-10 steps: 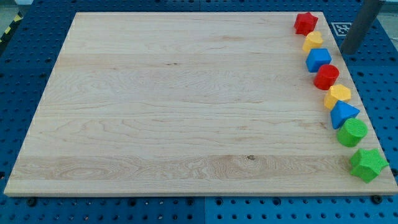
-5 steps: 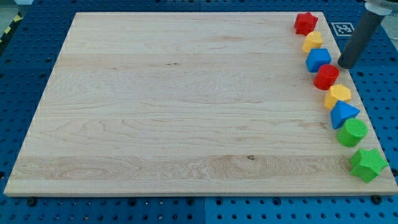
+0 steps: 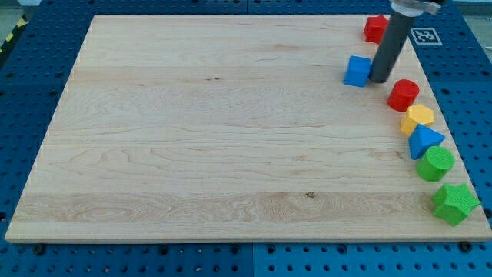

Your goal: Move the blue cube diagonally to the red star

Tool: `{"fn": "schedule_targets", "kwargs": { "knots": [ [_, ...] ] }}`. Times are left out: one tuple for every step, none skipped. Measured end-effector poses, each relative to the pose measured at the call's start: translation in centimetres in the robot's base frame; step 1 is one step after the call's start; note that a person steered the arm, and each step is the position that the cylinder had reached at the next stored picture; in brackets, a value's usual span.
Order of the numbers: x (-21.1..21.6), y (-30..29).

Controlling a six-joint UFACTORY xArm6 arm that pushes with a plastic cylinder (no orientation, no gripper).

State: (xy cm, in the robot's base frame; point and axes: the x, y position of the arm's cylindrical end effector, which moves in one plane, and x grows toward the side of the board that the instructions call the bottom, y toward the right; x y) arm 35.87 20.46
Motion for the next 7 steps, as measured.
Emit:
{"fn": "schedule_targets", "kwargs": {
  "knots": [
    [-0.9, -1.8],
    [-0.9, -4.4],
    [-1.2, -7.3],
    [-1.8, -9.7],
    [-1.8, -9.7],
    [-1.8, -6.1],
    [-1.8, -2.6]
  ]
}}
